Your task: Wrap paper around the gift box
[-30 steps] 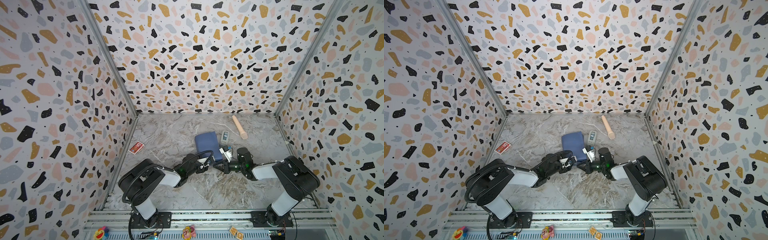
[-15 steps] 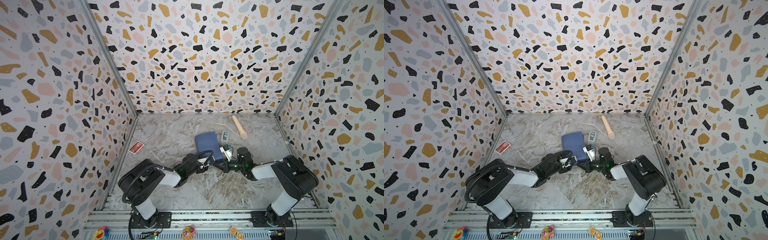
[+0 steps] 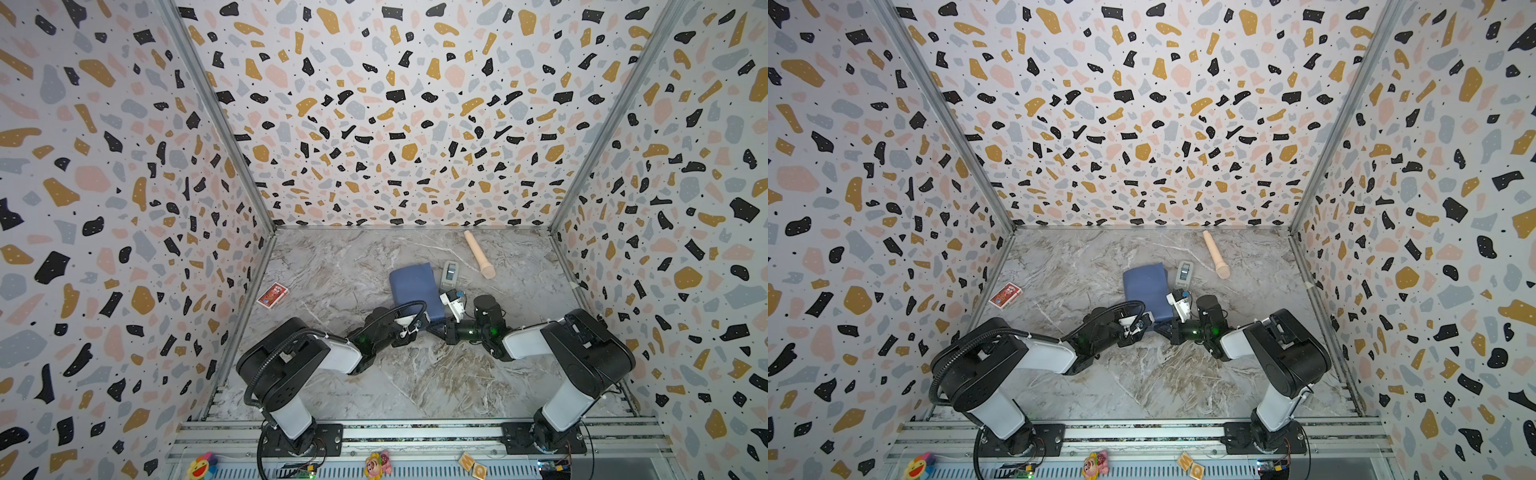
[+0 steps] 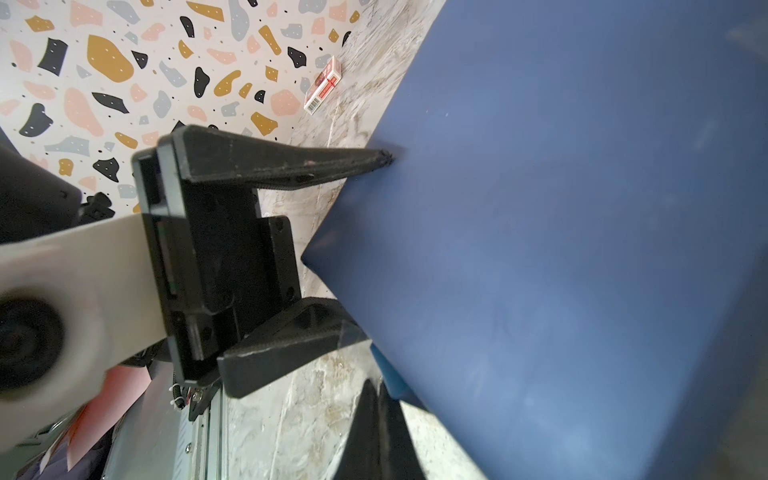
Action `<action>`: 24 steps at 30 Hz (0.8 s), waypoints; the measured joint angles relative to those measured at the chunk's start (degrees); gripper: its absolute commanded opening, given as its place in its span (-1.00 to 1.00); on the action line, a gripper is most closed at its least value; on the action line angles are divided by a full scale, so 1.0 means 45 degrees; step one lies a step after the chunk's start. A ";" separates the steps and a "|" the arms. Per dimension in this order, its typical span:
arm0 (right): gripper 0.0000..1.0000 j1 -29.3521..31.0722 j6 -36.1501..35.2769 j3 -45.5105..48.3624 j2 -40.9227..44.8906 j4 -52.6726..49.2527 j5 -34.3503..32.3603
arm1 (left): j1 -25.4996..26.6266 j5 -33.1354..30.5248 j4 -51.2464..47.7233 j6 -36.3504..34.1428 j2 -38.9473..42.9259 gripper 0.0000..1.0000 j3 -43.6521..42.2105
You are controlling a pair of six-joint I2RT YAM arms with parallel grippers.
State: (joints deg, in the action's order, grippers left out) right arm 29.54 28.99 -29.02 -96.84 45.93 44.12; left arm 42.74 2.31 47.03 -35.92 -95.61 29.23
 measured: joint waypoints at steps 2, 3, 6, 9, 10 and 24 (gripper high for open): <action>-1.00 -0.0015 0.0029 0.0000 0.0000 0.0005 -0.0005 | 0.0000 0.0005 -0.0029 0.0000 0.0000 0.30 0.0024; -1.00 -0.0015 0.0039 -0.0005 0.0000 0.0010 -0.0010 | -0.0005 0.0010 -0.0058 0.0005 -0.0019 0.30 0.0063; -1.00 -0.0029 0.0083 0.0000 -0.0005 0.0039 -0.0015 | 0.0000 0.0029 -0.0097 0.0024 -0.0068 0.30 0.0141; -1.00 -0.0058 0.0112 -0.0010 -0.0049 0.0102 -0.0019 | 0.0000 0.0029 -0.0117 0.0029 -0.0068 0.30 0.0151; -1.00 -0.0063 0.0117 -0.0015 -0.0073 0.0121 -0.0019 | 0.0000 0.0029 -0.0117 0.0029 -0.0068 0.30 0.0151; -1.00 -0.0146 0.0350 -0.0087 -0.0209 0.0185 -0.0126 | -0.0005 0.0034 -0.0131 0.0029 -0.0068 0.29 0.0155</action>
State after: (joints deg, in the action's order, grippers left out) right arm 28.88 30.57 -29.41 -97.78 46.76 43.55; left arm 42.72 2.46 46.44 -35.79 -95.92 29.93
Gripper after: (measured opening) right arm 0.041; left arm 0.649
